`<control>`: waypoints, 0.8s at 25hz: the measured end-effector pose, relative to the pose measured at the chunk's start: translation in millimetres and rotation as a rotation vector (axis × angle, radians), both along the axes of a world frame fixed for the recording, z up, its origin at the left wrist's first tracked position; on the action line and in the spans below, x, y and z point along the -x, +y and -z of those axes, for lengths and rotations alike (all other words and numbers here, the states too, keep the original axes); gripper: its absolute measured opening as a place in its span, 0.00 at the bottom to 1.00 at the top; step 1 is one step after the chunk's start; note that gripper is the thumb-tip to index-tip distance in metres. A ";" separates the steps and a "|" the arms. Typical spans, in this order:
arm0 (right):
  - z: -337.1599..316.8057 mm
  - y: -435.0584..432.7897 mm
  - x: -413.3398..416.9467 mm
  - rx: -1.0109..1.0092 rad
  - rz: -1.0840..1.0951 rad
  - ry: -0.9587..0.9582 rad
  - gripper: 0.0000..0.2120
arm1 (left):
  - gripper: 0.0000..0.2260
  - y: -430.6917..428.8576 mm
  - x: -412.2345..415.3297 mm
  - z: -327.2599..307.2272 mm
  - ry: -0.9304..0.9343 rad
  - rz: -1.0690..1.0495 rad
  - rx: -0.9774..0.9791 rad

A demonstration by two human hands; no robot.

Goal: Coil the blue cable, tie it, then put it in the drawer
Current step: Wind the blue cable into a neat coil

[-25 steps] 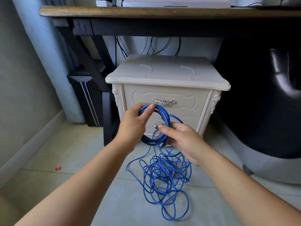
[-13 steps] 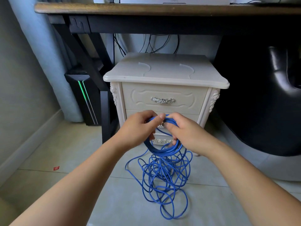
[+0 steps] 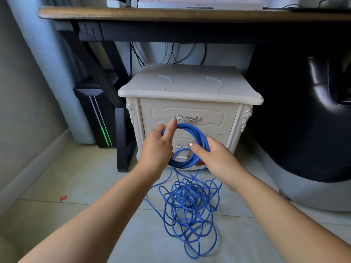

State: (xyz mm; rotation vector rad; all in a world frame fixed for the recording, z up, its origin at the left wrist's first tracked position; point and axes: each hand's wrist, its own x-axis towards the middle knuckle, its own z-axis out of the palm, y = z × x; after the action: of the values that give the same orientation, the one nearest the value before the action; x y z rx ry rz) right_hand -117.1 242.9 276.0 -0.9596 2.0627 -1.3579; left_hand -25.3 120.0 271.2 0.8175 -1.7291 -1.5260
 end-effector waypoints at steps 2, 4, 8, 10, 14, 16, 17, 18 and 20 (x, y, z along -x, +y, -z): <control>4.8 -2.4 -5.2 -0.086 0.059 0.130 0.11 | 0.20 4.9 2.1 0.8 0.055 -0.060 -0.103; 12.2 -7.4 -12.2 -0.033 0.116 0.075 0.10 | 0.20 15.8 4.2 1.6 0.099 -0.090 -0.181; 12.3 -13.1 -14.5 0.223 0.149 -0.375 0.10 | 0.20 27.5 4.7 3.3 0.134 -0.110 -0.193; 7.6 -9.9 -10.0 0.312 0.086 -0.562 0.12 | 0.21 28.1 4.8 5.0 0.141 -0.113 -0.192; 5.0 -9.2 -6.5 0.409 0.018 -0.719 0.17 | 0.21 29.0 7.3 11.3 0.111 -0.151 -0.235; 5.3 -10.1 -4.6 0.403 0.031 -0.624 0.18 | 0.23 25.9 6.5 10.7 0.061 -0.089 -0.274; 4.3 -9.9 -1.5 0.401 0.043 -0.578 0.17 | 0.23 23.3 5.1 8.8 0.045 -0.024 -0.288; 2.3 -9.0 2.0 0.400 0.052 -0.549 0.17 | 0.22 21.4 2.8 4.8 0.039 0.053 -0.277; -3.4 -6.2 9.4 0.392 0.050 -0.533 0.17 | 0.20 18.9 -2.9 -4.4 0.025 0.189 -0.157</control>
State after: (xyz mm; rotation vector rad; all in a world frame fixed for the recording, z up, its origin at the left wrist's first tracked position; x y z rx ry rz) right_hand -126.5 236.7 279.4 -0.5975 1.4604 -1.8495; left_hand -22.3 138.9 275.6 0.7249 -1.7246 -1.8091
